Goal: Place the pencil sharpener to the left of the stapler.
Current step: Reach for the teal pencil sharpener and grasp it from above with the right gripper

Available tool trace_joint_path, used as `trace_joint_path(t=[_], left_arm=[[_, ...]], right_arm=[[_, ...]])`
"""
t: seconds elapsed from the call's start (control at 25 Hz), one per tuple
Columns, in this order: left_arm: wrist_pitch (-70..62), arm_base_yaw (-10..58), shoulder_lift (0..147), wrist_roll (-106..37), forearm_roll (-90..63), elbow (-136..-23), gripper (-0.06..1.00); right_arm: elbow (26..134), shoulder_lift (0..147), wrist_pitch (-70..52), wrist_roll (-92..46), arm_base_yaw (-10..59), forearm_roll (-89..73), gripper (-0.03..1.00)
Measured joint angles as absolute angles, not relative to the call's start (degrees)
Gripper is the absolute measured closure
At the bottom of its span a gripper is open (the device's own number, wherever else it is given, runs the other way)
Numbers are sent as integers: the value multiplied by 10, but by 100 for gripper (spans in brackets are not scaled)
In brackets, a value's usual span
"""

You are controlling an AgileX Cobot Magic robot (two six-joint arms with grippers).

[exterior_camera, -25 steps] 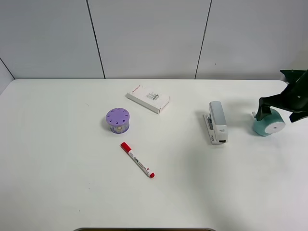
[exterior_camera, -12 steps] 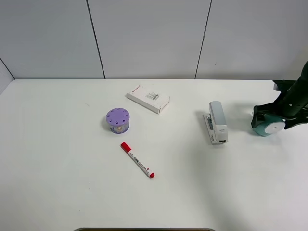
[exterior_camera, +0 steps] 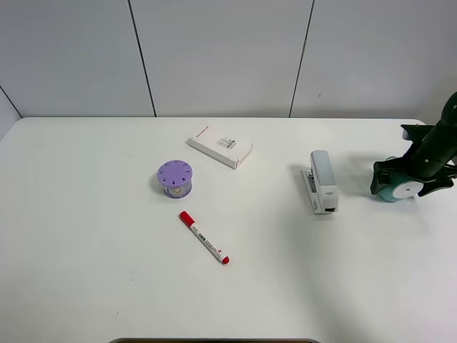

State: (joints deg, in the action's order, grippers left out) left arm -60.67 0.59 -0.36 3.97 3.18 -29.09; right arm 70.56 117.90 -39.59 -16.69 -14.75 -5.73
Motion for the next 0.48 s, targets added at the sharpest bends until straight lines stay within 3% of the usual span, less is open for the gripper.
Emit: trace_joint_path(t=[0.28, 0.32, 0.4, 0.48], left_arm=[[-607, 6, -4, 40, 32, -291, -1], [-607, 6, -4, 40, 32, -291, -1], [-607, 6, -4, 40, 32, -291, -1], [-607, 6, -4, 40, 32, -291, -1]], right_arm=[[706, 1180, -395, -169, -148, -57, 1], [706, 1180, -395, -169, -148, -57, 6], [706, 1180, -395, -169, -148, -62, 30], [706, 1180, -394, -171, -146, -60, 29]])
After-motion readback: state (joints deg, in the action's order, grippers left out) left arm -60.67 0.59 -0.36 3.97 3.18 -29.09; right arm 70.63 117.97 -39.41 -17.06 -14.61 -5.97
